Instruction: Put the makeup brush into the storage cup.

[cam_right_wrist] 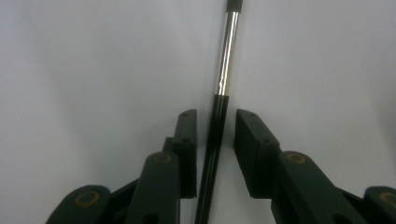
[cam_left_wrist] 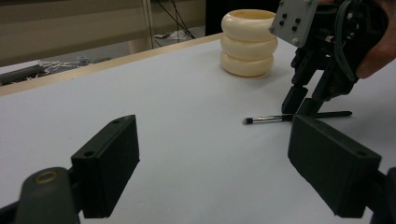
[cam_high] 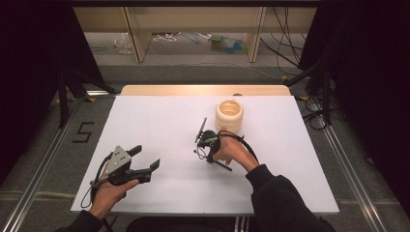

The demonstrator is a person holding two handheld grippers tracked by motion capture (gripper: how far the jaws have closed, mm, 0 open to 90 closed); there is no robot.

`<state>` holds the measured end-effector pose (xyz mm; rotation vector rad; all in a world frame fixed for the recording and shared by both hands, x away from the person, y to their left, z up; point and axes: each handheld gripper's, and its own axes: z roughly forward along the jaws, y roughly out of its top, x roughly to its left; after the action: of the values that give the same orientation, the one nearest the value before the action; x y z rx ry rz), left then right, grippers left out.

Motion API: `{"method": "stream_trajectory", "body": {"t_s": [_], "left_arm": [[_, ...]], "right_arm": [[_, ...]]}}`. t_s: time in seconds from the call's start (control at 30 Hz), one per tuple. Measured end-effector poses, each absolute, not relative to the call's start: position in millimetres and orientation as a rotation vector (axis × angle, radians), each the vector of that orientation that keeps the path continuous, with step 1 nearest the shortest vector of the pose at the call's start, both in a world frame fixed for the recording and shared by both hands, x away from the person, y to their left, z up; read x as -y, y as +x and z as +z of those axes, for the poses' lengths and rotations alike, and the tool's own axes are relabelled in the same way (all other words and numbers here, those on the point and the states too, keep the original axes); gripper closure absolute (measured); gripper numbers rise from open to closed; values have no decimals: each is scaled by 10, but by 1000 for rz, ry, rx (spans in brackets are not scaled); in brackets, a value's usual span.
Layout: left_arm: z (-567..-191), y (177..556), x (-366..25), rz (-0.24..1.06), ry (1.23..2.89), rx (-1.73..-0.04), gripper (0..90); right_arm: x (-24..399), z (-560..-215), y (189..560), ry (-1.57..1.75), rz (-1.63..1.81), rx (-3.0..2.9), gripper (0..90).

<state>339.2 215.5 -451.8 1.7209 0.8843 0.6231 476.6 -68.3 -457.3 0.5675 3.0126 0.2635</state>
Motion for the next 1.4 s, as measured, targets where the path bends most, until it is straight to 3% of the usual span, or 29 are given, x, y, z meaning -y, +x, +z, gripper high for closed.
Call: {"method": "stream_trajectory", "body": {"t_s": [0.87,1.4], "left_arm": [[-4514,3393,-2169,629,1718,-883,165],[-4510,3391,-2172,627,1715,-885,166]], "right_arm": [[627,-4576,4761,578,221,-3000,838],[653,-4392,4704,636,333,-2965,840]]}}
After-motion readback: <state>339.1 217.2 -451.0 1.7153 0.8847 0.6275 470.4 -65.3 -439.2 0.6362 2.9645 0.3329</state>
